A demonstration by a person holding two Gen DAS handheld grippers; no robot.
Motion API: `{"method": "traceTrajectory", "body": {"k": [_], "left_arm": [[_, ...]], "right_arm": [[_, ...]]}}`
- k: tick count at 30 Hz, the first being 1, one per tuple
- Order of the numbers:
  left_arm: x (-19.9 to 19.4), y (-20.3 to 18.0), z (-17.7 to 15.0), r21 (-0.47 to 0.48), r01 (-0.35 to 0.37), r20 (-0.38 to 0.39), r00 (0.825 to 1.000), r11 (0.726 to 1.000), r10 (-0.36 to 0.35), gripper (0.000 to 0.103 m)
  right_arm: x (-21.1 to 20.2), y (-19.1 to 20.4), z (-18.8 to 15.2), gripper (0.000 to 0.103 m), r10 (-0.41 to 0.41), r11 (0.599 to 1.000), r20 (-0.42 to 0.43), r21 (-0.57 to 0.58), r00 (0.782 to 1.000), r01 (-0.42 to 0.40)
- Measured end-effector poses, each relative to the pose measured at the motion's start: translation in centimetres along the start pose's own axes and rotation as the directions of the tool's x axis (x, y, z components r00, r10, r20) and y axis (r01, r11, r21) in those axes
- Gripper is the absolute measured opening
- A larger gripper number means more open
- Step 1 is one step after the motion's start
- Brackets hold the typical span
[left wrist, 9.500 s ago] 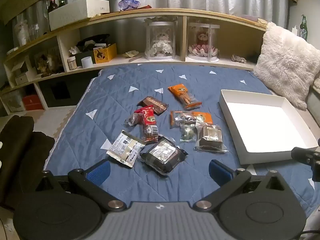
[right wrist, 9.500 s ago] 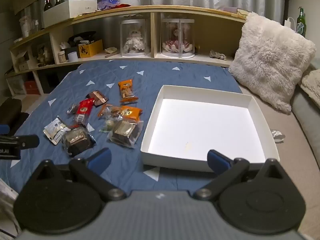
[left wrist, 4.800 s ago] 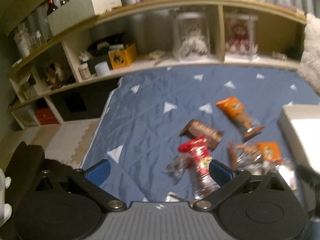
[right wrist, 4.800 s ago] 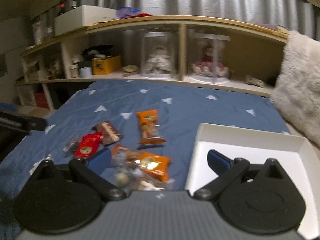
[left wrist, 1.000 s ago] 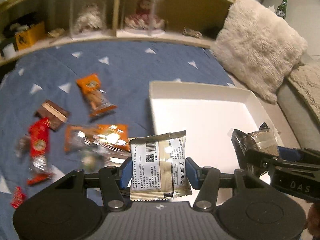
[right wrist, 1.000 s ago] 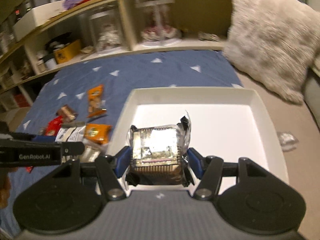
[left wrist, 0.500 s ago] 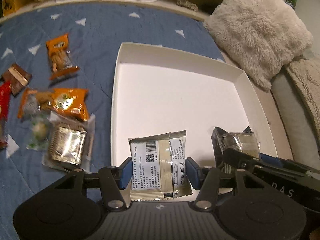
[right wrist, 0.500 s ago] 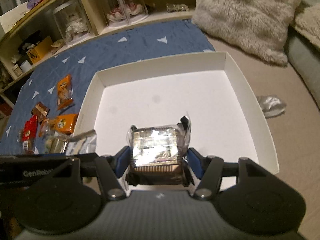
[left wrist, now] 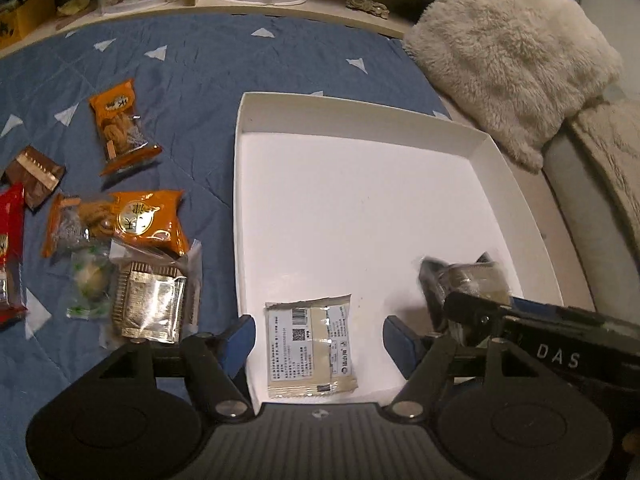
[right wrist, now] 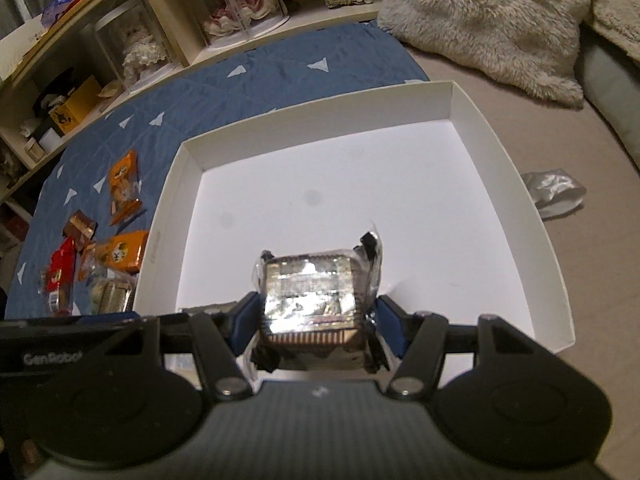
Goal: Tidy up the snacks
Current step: 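Open both grippers to drop the cakes into the white tray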
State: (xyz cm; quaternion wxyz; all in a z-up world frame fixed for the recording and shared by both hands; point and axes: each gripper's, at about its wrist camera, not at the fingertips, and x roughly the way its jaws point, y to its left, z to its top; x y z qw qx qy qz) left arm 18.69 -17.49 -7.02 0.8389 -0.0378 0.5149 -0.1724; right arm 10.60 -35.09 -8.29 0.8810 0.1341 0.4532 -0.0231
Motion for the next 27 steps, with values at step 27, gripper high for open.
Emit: {"method": "traceTrajectory", "body": {"k": [27], "left_arm": [[-1.8,1.1,-1.3,0.052,-0.089,-0.043,0.995,0.995,0.092,0.103]], "right_arm": [[-2.3,0.3,-1.8,0.102,-0.042,0.999,-0.025,-0.015,0.999,0.041]]}}
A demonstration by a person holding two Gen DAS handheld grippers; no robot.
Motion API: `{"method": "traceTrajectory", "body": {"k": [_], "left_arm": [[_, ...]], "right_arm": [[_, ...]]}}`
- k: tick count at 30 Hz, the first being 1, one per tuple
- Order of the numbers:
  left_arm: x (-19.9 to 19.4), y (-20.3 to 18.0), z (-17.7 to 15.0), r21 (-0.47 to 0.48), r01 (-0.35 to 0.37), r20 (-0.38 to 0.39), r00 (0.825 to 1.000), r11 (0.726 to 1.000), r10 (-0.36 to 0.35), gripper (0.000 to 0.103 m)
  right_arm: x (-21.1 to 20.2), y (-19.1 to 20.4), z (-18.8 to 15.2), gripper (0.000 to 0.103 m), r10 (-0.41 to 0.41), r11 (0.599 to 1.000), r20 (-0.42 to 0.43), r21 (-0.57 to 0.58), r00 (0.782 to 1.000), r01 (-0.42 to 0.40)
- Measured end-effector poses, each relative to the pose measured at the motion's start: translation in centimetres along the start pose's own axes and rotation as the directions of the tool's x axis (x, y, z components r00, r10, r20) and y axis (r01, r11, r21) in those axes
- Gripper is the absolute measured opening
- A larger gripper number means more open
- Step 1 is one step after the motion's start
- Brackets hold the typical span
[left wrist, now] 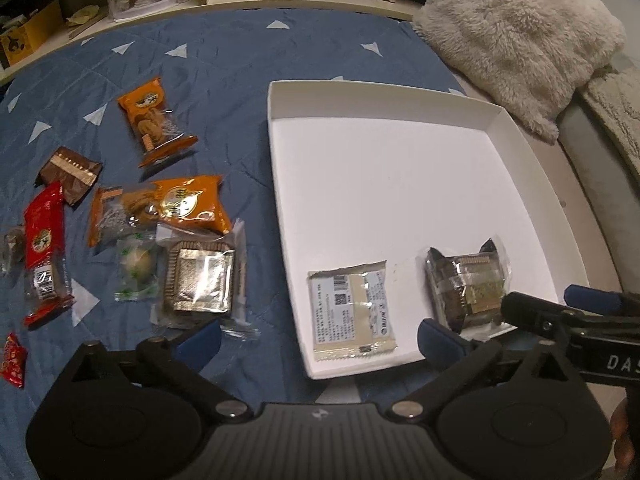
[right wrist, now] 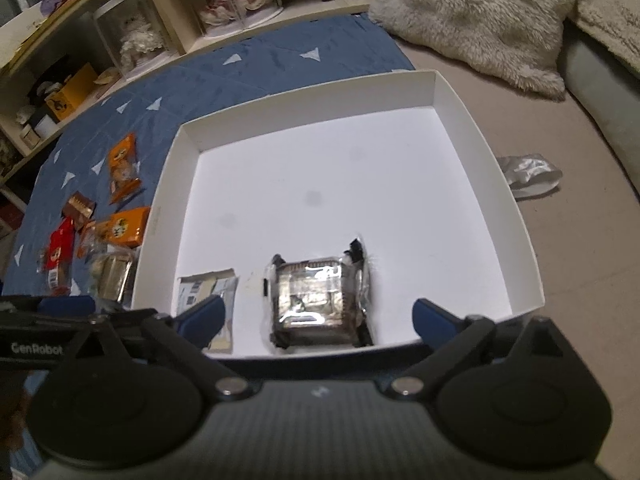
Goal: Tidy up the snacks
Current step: 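Open both grippers to drop the cakes into the white tray, then grasp the red sausage pack with the left gripper while the right grasps a silver-wrapped cake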
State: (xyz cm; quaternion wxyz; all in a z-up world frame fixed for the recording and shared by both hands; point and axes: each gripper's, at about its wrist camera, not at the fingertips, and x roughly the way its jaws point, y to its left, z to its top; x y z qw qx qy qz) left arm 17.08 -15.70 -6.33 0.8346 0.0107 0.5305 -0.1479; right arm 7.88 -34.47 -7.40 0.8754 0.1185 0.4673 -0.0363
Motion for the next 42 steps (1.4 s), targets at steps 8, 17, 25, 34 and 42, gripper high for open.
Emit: {"method": "traceTrajectory", "body": {"k": [8,17,25,34,42], "left_arm": [[-0.5,2.3,-0.3,-0.032,-0.005,0.006,1.000,0.999,0.005,0.103],[-1.7,6.3,-0.8,-0.040,-0.034,0.021,0.999,0.999,0.035,0.103],[-3.9,11.1,-0.6,-0.075,-0.064,0.058,0.996,0.995,0.069,0.103],[-5.5,15.9,-0.8,-0.112,-0.084,0.091,0.991,0.990,0.095,0.103],[-5.3,19.9,-1.4,-0.154,-0.090,0.165,0.980,0.984,0.115,0.103]], "right_arm": [[-0.3,0.5,-0.4,0.102,-0.029,0.999,0.002,-0.020,1.000,0.029],[-0.5,1.9,-0.5,0.102,-0.034,0.998,0.024,-0.053,0.999,0.035],[-0.9,5.0,0.1,0.102,-0.009,0.997,0.098,-0.072,0.995,0.016],[0.0,8.7,0.6,0.103,0.018,0.996,0.138,-0.093,0.990,-0.005],[0.9,12.2,0.5,0.103,0.066,0.995,0.164,-0.083,0.984,-0.053]]}}
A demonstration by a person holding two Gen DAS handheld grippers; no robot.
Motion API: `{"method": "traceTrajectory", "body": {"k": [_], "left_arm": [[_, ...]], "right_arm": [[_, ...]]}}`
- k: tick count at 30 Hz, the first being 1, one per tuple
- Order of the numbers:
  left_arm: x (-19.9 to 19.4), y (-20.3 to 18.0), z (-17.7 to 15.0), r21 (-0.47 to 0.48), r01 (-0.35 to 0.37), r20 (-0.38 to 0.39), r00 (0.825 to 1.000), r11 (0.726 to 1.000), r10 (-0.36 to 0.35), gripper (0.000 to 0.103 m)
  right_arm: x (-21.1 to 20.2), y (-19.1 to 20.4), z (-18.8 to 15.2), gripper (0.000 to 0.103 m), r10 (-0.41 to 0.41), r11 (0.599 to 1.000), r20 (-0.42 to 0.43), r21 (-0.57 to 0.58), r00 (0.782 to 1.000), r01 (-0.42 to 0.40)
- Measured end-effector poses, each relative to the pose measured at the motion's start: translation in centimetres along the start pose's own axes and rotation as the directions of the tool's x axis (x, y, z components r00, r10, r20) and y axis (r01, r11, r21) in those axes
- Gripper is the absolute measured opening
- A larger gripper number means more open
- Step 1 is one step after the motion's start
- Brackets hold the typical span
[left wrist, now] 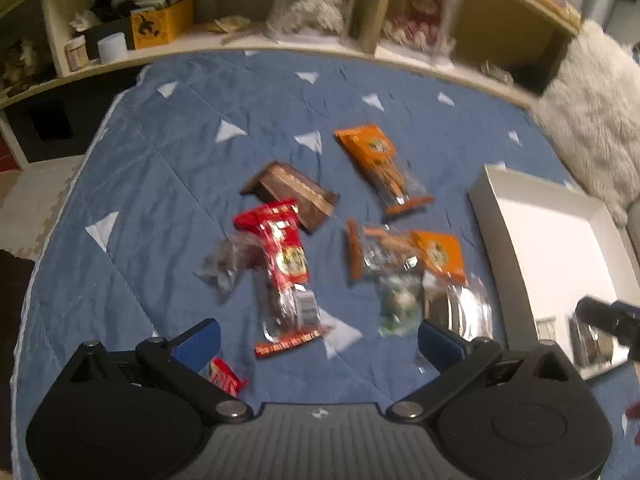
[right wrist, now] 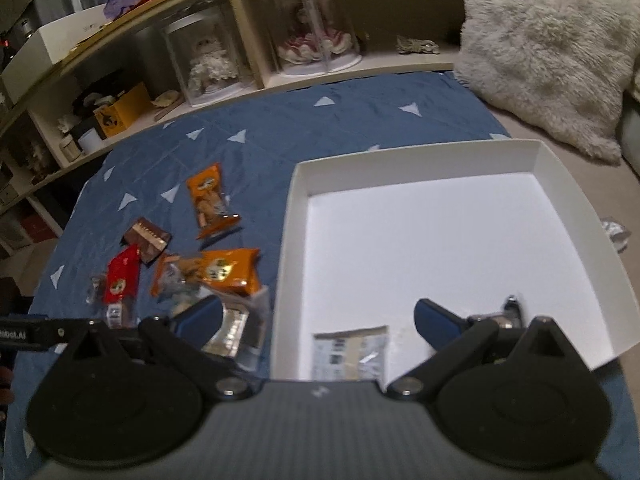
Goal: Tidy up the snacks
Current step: 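Grasp the red sausage pack with the left gripper while the right grasps a silver-wrapped cake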
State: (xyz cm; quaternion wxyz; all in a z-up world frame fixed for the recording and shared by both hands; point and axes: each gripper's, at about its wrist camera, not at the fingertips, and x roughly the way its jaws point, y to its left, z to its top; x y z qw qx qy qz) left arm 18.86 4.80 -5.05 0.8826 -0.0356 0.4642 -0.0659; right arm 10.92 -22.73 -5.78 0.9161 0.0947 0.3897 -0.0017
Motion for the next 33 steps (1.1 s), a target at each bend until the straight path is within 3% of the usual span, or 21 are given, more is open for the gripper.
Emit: {"method": "traceTrajectory", "body": {"k": [8,11,13,18,20,29,31,33], "left_arm": [[2.2,1.8,0.8,-0.104,0.041,0.005,0.999,0.994,-0.041,0.103],[2.6,2.7,1.4,-0.170,0.074,0.047,0.997,0.983,-0.067,0.103],[3.2,3.3,1.7,-0.212,0.106,0.065,0.993,0.972,-0.094,0.103],[5.6,3.6,1.9,-0.291,0.118,0.035,0.993,0.950,-0.113,0.102],[6.5,3.4,2.0,-0.289,0.111,0.021,0.994,0.951,-0.110,0.100],[9.2,2.8,1.7,-0.187,0.029,-0.022,0.999,0.982,-0.034,0.074],[9.3,2.7,1.8,-0.159,-0.002,-0.026,1.000,0.987,-0.002,0.063],[9.3,2.5,1.8,-0.126,-0.021,-0.035,0.999,0.992,0.017,0.059]], "right_arm": [[2.3,4.4,-0.9,0.102,0.088,0.996,0.010,-0.007,0.996,-0.088],[4.1,5.6,-0.8,0.093,0.104,0.994,-0.018,0.021,0.994,-0.104],[5.2,6.3,-1.0,0.082,0.107,0.993,-0.038,0.043,0.994,-0.106],[7.2,7.1,-1.5,0.078,0.069,0.995,-0.068,0.075,0.995,-0.064],[8.0,7.4,-1.7,0.078,0.036,0.997,-0.075,0.067,0.997,-0.031],[9.9,8.2,-2.0,0.072,-0.028,0.999,-0.095,-0.047,0.995,0.023],[10.2,8.5,-2.1,0.063,-0.032,0.996,-0.095,-0.081,0.995,0.024],[10.2,8.8,-2.4,0.062,-0.033,0.994,-0.098,-0.110,0.995,0.022]]}}
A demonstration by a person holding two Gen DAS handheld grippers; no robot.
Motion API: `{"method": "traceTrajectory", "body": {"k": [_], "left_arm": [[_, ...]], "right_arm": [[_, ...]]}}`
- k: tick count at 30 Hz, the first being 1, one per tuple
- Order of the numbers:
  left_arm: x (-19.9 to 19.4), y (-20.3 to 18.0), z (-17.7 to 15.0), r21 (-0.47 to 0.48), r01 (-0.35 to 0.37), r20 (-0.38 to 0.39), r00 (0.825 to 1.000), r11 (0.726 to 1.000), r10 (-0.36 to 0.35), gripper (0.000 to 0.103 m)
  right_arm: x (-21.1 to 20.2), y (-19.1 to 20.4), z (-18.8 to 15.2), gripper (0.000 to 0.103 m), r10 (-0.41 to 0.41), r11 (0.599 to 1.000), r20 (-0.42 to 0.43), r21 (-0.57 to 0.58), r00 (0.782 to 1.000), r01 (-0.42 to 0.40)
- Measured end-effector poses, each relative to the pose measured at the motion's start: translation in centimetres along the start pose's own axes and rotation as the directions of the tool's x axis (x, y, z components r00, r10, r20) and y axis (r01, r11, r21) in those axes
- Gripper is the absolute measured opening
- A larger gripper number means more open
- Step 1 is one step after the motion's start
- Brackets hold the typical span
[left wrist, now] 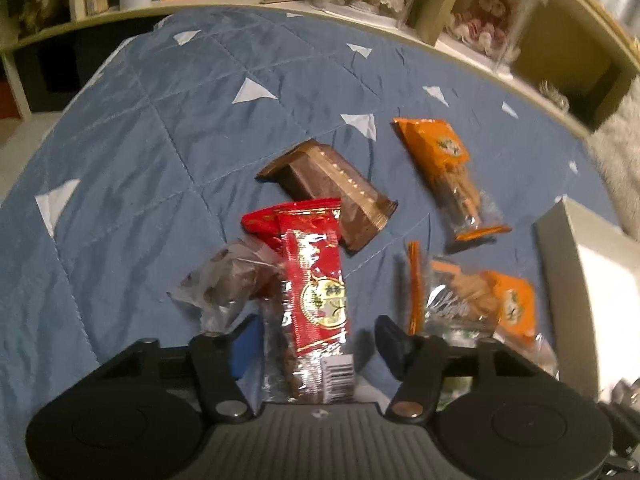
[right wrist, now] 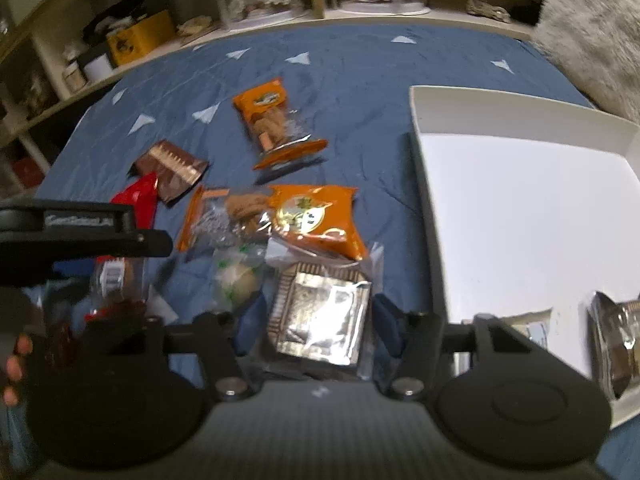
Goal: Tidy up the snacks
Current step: 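Grasp the red sausage pack with the left gripper while the right grasps a silver-wrapped cake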
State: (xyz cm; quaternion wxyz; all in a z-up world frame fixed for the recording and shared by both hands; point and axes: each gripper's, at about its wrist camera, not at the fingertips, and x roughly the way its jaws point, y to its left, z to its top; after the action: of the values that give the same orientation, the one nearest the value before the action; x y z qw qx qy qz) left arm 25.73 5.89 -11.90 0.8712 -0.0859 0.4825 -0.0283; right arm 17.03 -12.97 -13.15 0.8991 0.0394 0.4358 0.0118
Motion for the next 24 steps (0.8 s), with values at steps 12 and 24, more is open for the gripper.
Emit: {"method": "traceTrajectory", "body": {"k": [12,24], "left_arm": [[-2.2,-1.0,-3.0,0.180,0.081,-0.160,0.986,0.980,-0.052,0.049],[-3.0,-0.7,-3.8,0.067,0.028,-0.124,0.992,0.997,-0.019,0.054]], "right_arm": [[-2.4,0.1,-2.0,0.060,0.148,0.978,-0.083,-0.135,0.985,-0.159],[-4.7,0.9,-4.9,0.073,0.152,0.967,-0.180,-0.175,0.972,-0.184]]}}
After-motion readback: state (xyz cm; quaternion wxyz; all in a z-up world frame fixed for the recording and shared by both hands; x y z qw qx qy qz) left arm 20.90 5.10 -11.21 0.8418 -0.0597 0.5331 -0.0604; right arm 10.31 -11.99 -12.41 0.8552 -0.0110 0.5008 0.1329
